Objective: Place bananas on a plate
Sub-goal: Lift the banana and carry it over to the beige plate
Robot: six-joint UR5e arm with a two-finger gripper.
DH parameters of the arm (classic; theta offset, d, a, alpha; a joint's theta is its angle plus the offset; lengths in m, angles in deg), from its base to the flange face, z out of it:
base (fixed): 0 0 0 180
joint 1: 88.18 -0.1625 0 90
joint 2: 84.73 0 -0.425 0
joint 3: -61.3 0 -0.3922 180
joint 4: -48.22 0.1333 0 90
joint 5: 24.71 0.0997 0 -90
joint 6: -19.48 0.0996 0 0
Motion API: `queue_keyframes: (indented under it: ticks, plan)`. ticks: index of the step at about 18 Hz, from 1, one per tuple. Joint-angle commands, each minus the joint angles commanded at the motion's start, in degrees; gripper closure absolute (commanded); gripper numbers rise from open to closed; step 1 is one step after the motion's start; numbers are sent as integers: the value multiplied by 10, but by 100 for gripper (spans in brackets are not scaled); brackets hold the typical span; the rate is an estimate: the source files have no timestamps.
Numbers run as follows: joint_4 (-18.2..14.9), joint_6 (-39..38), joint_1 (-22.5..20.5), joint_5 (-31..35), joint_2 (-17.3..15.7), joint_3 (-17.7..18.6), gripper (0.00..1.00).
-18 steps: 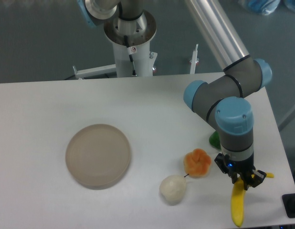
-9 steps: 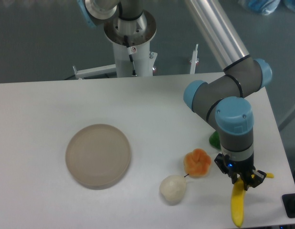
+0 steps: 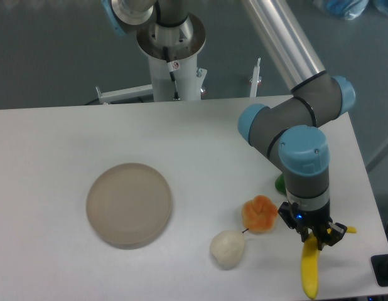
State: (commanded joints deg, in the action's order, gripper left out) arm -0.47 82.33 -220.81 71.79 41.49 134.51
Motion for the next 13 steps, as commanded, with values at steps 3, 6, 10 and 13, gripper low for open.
queue_keyframes:
  ticks: [3,6,10,13]
  plan:
    - [-10,-46,16,2,-38,40,61]
    - [-47,-77,36,4,-82,76,61]
    - [-96,-127,74,5,-132,119,61]
    - [-118,-153,104,5,-162,148,61]
